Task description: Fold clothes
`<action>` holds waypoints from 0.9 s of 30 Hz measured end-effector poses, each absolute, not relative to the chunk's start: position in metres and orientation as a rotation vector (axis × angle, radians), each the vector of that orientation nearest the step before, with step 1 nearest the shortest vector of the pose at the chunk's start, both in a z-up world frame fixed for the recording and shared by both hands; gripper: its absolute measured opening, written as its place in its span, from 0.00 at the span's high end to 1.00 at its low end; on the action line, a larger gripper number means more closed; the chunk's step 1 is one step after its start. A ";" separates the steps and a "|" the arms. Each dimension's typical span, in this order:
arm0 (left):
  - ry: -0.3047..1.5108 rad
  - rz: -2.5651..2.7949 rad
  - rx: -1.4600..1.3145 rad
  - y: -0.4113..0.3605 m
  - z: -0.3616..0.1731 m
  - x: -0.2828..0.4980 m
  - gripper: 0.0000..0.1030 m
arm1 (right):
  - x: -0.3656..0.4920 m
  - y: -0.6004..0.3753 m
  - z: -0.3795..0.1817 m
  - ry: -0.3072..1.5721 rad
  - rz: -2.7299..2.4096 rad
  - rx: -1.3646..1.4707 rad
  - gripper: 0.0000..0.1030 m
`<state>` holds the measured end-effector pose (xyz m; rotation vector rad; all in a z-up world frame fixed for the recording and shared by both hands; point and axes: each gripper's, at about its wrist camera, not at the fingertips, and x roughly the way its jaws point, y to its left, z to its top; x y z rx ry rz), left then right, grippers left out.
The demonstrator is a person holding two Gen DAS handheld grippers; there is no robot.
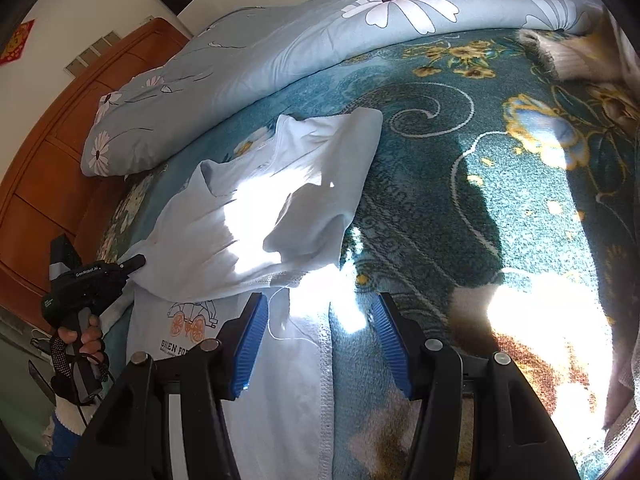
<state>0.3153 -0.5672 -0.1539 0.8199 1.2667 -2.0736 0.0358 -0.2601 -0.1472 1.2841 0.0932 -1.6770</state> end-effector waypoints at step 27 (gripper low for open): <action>0.995 -2.148 0.835 -0.539 -0.120 0.427 0.39 | 0.047 -0.237 -0.114 0.092 -1.707 1.241 0.45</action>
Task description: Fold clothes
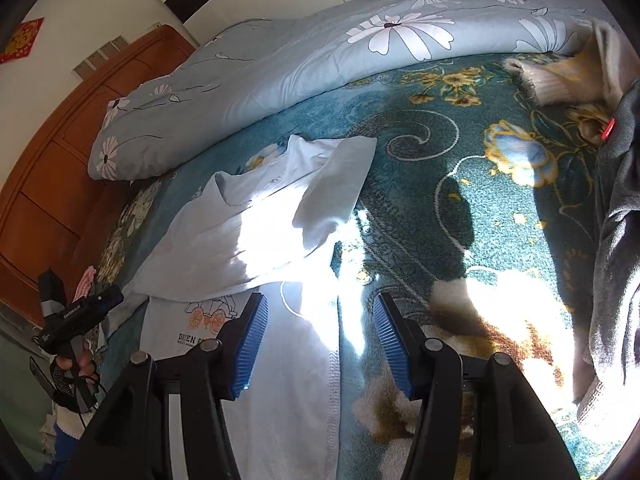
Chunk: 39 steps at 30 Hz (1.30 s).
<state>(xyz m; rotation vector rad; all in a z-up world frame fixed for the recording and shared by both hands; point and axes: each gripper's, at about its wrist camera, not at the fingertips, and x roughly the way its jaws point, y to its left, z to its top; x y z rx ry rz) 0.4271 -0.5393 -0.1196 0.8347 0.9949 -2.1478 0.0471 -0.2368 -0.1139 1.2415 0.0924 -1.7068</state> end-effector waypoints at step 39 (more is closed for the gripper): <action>1.273 -2.025 0.626 -0.568 -0.104 0.601 0.97 | 0.074 -0.205 -0.126 0.035 -1.700 1.393 0.45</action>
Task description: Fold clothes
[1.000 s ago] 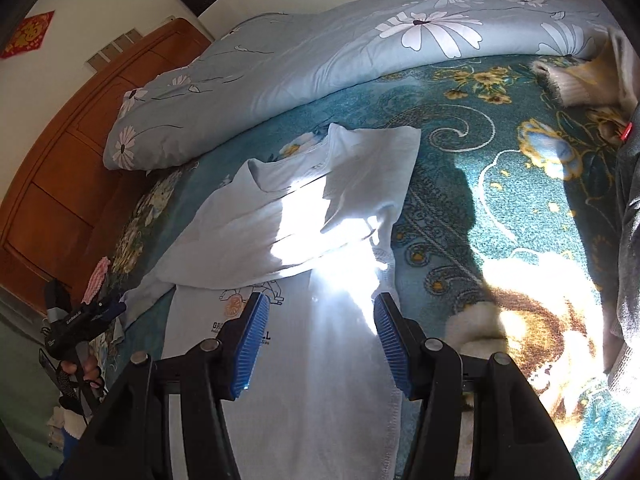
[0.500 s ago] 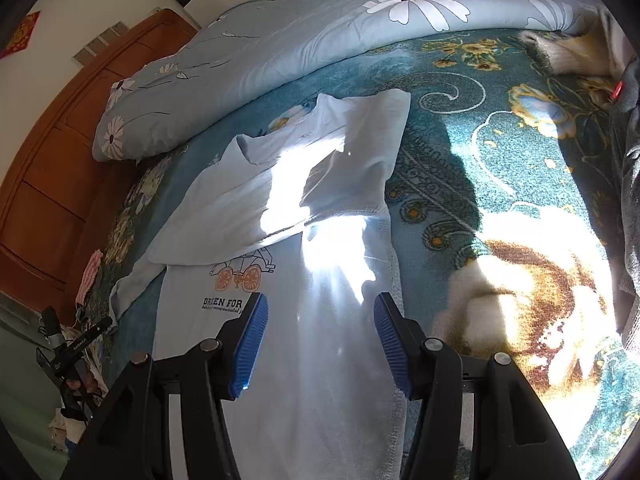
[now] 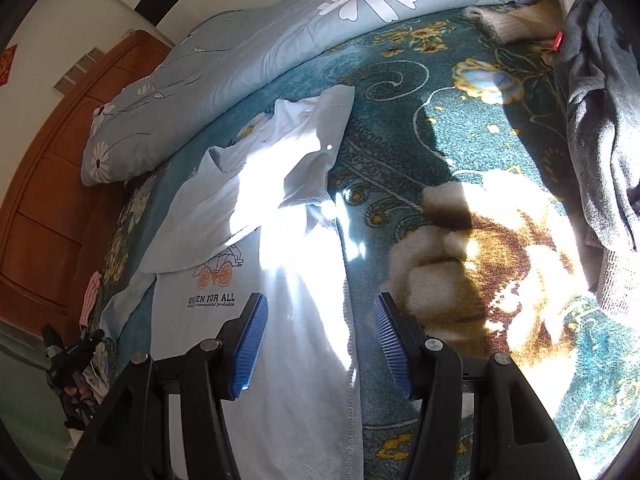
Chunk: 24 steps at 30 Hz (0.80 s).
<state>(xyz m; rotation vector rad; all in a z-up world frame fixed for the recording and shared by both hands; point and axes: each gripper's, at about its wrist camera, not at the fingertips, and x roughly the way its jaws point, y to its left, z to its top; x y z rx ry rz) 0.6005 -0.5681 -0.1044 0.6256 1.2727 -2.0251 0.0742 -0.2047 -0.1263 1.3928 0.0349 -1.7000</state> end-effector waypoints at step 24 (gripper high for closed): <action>1.661 -2.433 1.171 -0.509 -0.103 0.135 0.97 | 0.059 -0.197 -0.109 0.125 -1.712 1.268 0.45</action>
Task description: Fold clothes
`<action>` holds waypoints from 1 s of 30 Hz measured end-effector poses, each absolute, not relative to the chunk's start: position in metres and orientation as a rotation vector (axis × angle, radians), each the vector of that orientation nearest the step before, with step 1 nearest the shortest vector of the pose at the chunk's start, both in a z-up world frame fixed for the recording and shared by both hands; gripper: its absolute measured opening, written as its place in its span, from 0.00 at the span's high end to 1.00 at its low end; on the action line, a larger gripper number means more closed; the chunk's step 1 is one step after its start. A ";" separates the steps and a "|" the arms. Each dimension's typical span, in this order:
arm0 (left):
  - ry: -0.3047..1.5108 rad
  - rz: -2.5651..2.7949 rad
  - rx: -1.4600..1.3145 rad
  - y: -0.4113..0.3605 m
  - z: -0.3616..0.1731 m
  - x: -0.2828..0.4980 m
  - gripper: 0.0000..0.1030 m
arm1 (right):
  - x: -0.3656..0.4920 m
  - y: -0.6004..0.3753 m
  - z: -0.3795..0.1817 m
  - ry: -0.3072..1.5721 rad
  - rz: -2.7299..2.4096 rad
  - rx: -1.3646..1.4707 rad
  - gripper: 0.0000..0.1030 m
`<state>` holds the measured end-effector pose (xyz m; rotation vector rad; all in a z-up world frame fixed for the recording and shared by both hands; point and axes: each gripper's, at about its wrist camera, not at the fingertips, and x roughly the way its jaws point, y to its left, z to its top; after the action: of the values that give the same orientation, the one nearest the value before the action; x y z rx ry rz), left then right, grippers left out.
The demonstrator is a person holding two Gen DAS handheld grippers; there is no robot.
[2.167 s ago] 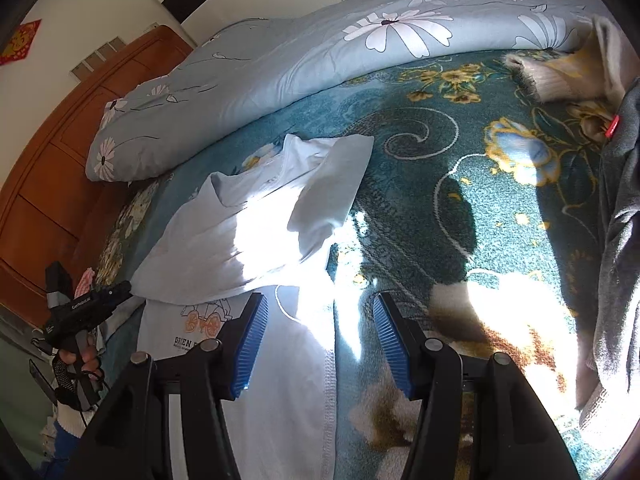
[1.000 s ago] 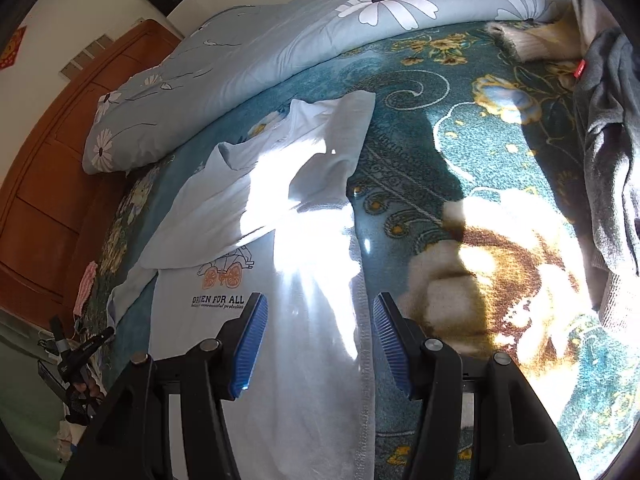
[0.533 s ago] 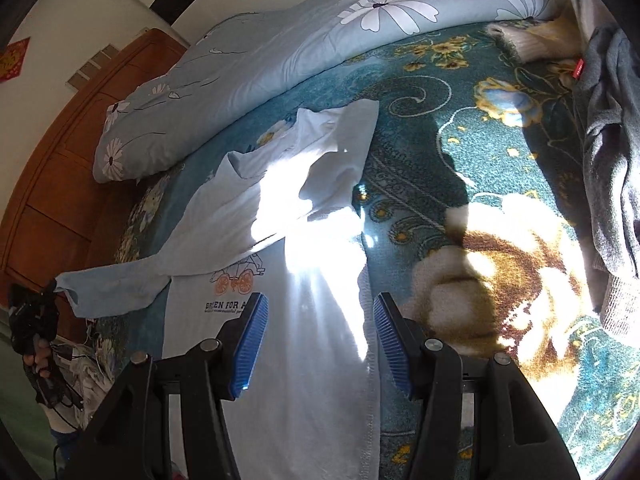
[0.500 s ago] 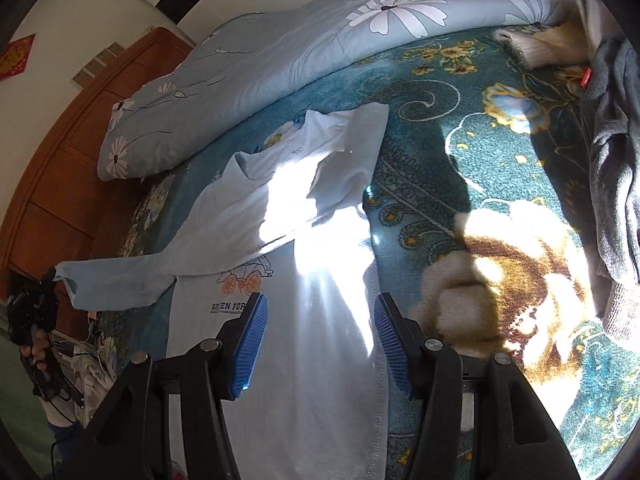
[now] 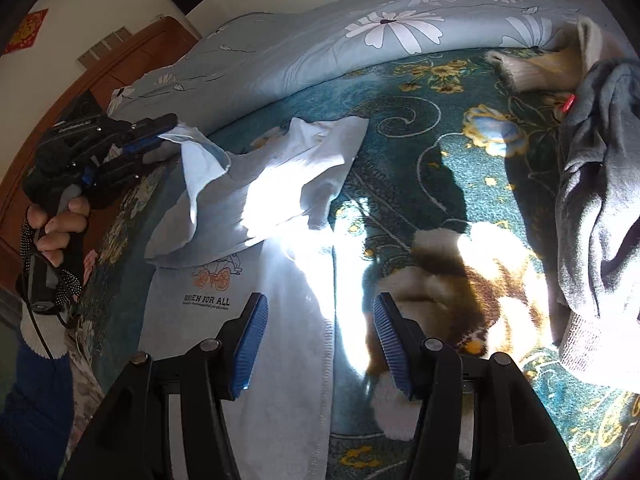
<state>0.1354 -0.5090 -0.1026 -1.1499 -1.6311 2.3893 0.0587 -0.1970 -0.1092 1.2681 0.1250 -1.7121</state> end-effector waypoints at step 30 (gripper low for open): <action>-1.861 2.893 -1.205 -0.599 -0.162 0.393 0.41 | 0.021 -0.356 -0.132 0.144 -1.819 1.147 0.45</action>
<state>0.3933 -0.5987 -0.1623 -1.2053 -1.8609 2.8931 0.0210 -0.3558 -0.1320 1.1469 0.1435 -1.8188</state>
